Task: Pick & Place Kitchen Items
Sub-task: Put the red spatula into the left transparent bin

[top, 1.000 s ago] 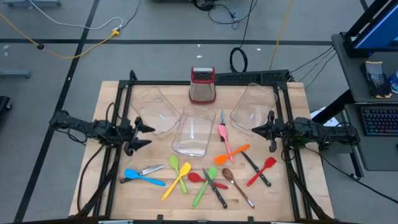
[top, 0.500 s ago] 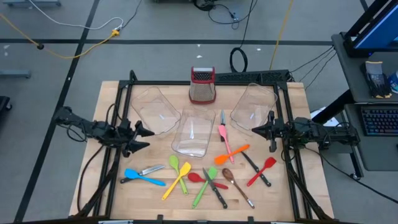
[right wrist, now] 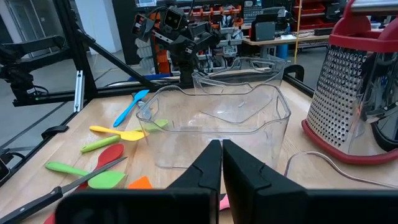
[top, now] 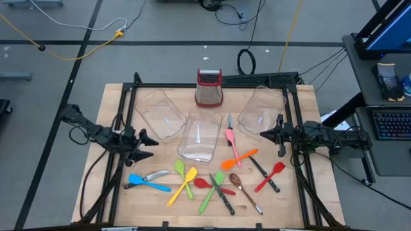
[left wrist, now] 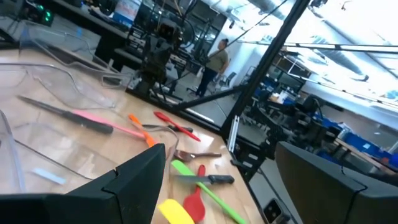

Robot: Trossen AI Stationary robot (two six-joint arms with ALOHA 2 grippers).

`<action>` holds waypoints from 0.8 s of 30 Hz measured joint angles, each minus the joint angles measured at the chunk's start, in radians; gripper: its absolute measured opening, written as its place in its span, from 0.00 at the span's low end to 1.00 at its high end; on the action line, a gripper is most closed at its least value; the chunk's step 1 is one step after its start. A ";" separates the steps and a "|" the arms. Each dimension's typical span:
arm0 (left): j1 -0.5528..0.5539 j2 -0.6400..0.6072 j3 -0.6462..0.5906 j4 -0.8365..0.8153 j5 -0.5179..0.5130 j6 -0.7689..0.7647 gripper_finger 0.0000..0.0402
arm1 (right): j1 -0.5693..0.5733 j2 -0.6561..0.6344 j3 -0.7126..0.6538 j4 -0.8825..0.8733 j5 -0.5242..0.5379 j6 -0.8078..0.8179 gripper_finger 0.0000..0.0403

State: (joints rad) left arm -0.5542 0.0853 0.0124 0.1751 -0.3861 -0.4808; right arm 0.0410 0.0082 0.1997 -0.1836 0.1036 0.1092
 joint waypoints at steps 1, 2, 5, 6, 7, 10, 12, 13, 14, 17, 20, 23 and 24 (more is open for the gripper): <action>-0.004 0.000 0.000 0.001 0.000 0.000 0.77 | 0.000 0.000 0.000 0.000 0.000 0.000 0.02; -0.006 0.000 0.000 0.002 0.000 0.000 0.77 | 0.000 0.000 0.000 0.000 0.000 0.001 0.02; -0.010 0.000 0.000 0.003 0.000 0.000 0.77 | 0.000 0.000 0.000 0.004 0.000 0.002 0.02; -0.010 0.000 0.000 0.003 0.000 0.000 0.77 | 0.000 0.000 0.000 0.008 0.000 0.005 0.02; -0.010 0.000 0.000 0.003 0.000 0.000 0.77 | 0.000 0.000 0.000 0.009 0.000 0.011 0.02; -0.010 0.000 0.000 0.005 0.000 0.018 0.77 | 0.000 0.001 0.000 0.007 -0.001 0.009 0.02; -0.009 0.000 0.000 0.008 0.000 0.041 0.77 | 0.000 0.005 0.000 0.008 -0.003 -0.015 0.02; -0.009 0.000 0.000 0.008 0.000 0.052 0.77 | 0.000 0.007 0.000 0.007 -0.003 -0.029 0.02; -0.009 0.000 0.000 0.008 -0.001 0.062 0.77 | 0.000 0.011 0.000 0.007 -0.003 -0.041 0.02; -0.009 0.000 0.000 0.008 -0.004 0.082 0.77 | 0.000 0.036 0.000 0.016 -0.004 -0.070 0.02; -0.009 0.000 0.000 0.008 -0.005 0.099 0.77 | 0.000 0.077 0.000 0.065 -0.018 -0.095 0.02; -0.009 0.000 0.000 0.008 -0.005 0.102 0.77 | 0.000 0.138 0.000 0.157 -0.073 -0.104 0.02; -0.009 0.000 0.000 0.008 -0.005 0.101 0.77 | 0.000 0.161 0.000 0.193 -0.093 -0.103 0.02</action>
State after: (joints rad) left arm -0.5636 0.0853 0.0128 0.1829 -0.3908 -0.3794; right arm 0.0414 0.1687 0.1997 0.0092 0.0106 0.0060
